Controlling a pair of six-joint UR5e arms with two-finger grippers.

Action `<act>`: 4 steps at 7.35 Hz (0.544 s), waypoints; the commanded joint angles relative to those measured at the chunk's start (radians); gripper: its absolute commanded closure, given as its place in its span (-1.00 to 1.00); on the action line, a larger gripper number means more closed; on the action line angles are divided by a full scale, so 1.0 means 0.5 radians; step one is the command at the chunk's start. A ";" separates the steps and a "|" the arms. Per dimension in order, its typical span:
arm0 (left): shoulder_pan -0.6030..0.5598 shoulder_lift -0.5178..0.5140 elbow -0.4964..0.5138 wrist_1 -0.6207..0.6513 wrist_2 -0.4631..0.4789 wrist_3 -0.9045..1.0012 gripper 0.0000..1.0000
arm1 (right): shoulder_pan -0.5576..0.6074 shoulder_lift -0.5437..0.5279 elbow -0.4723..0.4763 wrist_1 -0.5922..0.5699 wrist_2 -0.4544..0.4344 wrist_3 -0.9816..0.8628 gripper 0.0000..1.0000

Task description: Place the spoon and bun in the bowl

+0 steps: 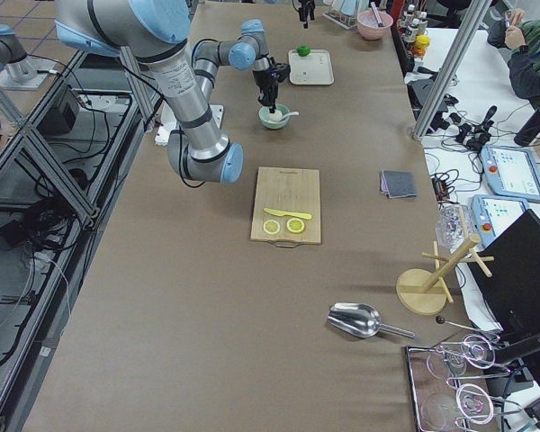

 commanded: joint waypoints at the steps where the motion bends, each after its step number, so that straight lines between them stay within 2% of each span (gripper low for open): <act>1: 0.001 -0.004 0.014 0.001 0.000 0.000 -1.00 | -0.043 0.288 -0.342 -0.016 -0.027 0.107 1.00; 4: 0.001 -0.022 0.030 0.007 0.000 0.000 -1.00 | -0.098 0.359 -0.411 -0.004 -0.040 0.119 1.00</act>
